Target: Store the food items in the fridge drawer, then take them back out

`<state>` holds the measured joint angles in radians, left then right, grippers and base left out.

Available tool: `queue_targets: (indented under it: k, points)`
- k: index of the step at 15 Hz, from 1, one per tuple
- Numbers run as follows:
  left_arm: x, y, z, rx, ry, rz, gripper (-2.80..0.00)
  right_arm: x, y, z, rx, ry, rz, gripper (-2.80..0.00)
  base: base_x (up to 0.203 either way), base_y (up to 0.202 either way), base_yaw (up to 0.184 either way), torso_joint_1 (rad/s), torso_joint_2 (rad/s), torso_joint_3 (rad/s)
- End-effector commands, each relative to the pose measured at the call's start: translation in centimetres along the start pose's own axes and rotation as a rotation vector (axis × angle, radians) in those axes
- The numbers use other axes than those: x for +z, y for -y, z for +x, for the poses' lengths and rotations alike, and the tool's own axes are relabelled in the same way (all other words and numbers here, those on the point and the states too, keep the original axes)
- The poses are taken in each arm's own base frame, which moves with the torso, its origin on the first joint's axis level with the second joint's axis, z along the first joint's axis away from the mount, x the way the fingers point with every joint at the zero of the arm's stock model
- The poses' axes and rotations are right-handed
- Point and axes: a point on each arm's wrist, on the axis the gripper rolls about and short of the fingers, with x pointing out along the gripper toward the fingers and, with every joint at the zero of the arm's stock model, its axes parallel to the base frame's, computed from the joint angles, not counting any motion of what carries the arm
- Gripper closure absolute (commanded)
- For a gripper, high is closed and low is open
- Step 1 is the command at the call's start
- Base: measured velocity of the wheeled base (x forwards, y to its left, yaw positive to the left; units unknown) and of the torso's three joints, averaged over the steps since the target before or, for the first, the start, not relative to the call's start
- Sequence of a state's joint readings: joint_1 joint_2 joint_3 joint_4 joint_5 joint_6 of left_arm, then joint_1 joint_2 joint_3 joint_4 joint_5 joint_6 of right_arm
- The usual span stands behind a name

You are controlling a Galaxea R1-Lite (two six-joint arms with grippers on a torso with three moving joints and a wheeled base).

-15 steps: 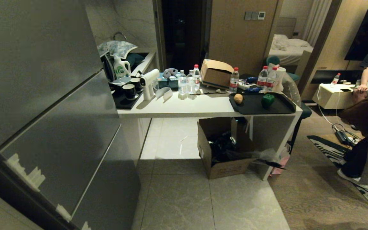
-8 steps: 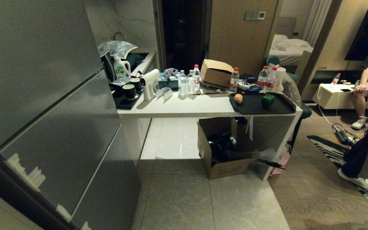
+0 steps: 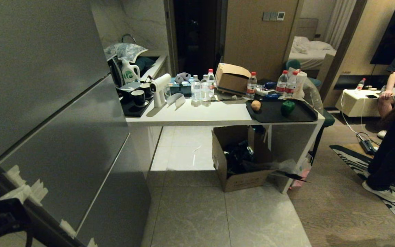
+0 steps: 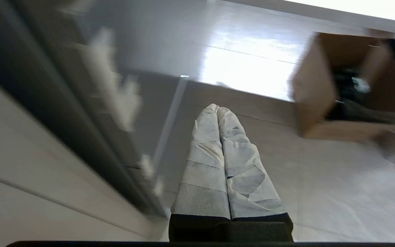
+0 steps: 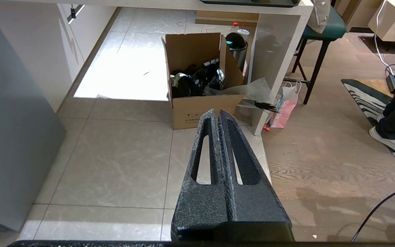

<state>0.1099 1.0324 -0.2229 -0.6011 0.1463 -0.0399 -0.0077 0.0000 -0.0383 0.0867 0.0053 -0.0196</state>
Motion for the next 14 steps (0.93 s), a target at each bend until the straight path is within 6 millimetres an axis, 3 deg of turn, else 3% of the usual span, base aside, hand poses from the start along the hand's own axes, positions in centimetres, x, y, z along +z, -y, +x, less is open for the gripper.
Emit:
queue_targets:
  k: [1, 8, 14]
  points:
    - [0.3, -1.1, 0.8, 0.098, -0.010, 0.005, 0.00, 0.0, 0.0, 0.0, 0.001, -0.001, 0.000, 0.00, 0.000, 0.000, 0.000, 0.000, 0.00, 0.000]
    - [0.2, -3.0, 1.2, 0.236, -0.031, -0.008, 0.00, 0.0, 0.0, 0.0, 0.001, -0.001, 0.000, 0.00, 0.000, 0.000, 0.000, 0.000, 0.00, 0.000]
    - [0.5, -3.4, 6.0, 0.236, -0.033, -0.005, 0.00, 0.0, 0.0, 0.0, 0.001, -0.001, 0.000, 0.00, 0.000, 0.000, 0.000, 0.000, 0.00, 0.000]
